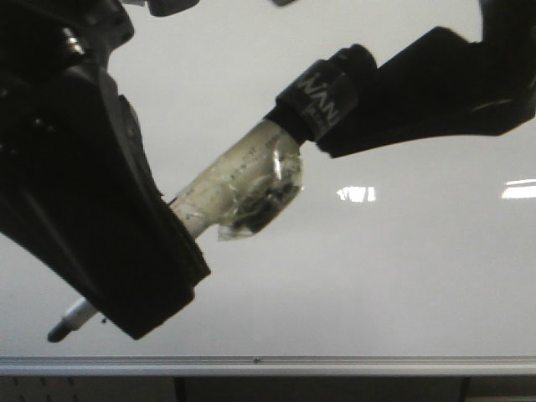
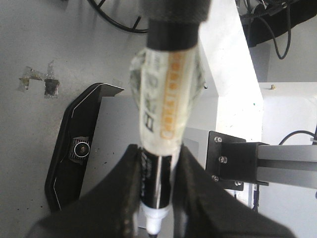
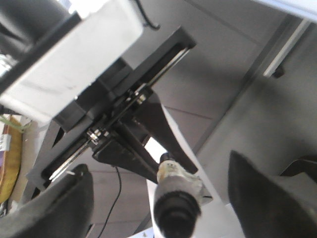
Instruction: Write number 1 on whiteboard
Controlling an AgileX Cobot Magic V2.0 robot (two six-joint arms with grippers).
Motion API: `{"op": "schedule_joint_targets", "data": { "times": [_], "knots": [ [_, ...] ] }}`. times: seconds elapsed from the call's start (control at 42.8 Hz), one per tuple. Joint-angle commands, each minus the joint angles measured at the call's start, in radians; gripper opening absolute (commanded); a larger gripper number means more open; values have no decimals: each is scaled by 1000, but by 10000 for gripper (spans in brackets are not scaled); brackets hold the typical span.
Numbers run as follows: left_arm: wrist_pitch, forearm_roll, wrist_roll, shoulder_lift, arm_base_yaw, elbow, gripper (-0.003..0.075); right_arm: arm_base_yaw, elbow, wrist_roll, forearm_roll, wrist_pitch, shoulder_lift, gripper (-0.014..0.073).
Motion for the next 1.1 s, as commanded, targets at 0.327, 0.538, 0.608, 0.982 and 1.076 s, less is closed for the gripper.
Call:
{"op": "schedule_joint_targets", "data": {
  "times": [0.327,0.538,0.608,0.982,1.076],
  "knots": [
    [57,-64,3,-33,-8,-29,-20,25,-34,-22,73,121,23,469],
    [52,-66,3,-33,-8,-29,-20,25,-34,-22,73,127,23,218],
    [52,-74,3,-33,-8,-29,-20,25,-34,-23,73,120,23,137],
    [34,-109,3,-33,-8,-31,92,25,-34,-46,73,15,22,-62],
    [26,-109,3,-33,-4,-31,281,25,-34,-51,66,-57,16,-62]
  ]
}}
